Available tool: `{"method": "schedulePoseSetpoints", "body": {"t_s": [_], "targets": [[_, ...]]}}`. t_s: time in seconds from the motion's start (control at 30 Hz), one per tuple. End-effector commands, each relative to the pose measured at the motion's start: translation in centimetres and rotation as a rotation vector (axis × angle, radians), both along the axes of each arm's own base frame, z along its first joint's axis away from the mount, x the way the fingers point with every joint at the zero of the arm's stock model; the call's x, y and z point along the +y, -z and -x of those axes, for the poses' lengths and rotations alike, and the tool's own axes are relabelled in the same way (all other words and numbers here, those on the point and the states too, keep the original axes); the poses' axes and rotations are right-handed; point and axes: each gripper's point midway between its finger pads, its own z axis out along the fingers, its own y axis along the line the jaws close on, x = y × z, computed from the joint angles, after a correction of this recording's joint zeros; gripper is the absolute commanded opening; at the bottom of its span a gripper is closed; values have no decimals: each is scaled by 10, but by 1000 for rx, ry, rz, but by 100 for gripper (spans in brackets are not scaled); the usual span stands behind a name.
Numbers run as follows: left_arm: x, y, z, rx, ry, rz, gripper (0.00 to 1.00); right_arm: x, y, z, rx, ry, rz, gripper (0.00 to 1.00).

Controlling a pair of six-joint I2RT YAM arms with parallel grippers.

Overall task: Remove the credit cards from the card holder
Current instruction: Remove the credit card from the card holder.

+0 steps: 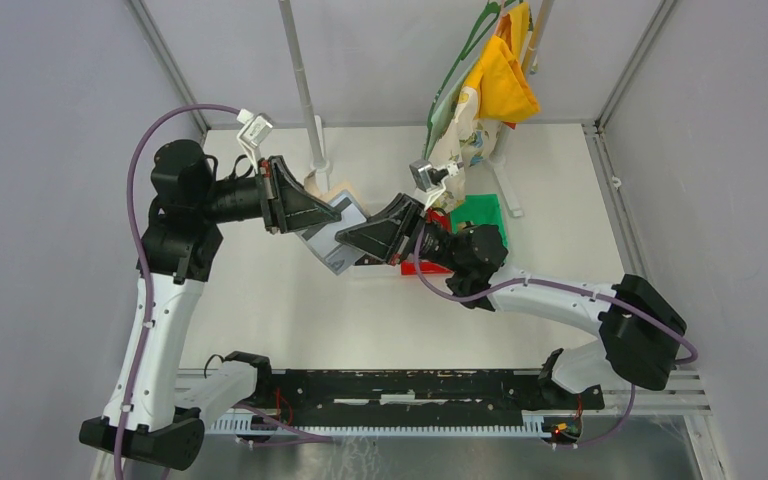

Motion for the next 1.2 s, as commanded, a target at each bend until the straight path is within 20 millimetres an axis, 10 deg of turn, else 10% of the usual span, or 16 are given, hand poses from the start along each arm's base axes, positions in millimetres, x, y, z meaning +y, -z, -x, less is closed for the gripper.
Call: {"method": "schedulePoseSetpoints", "body": {"t_s": [0.0, 0.5, 0.77, 1.17], "targets": [[1, -24, 20, -35, 80, 44, 20, -18, -23, 7, -52, 27, -88, 0], [2, -36, 24, -51, 88, 63, 5, -25, -19, 15, -67, 26, -93, 2], [2, -39, 21, -43, 77, 67, 2, -29, -29, 21, -93, 9, -126, 32], [1, -46, 22, -39, 78, 77, 2, -41, -40, 28, -120, 8, -194, 8]]}}
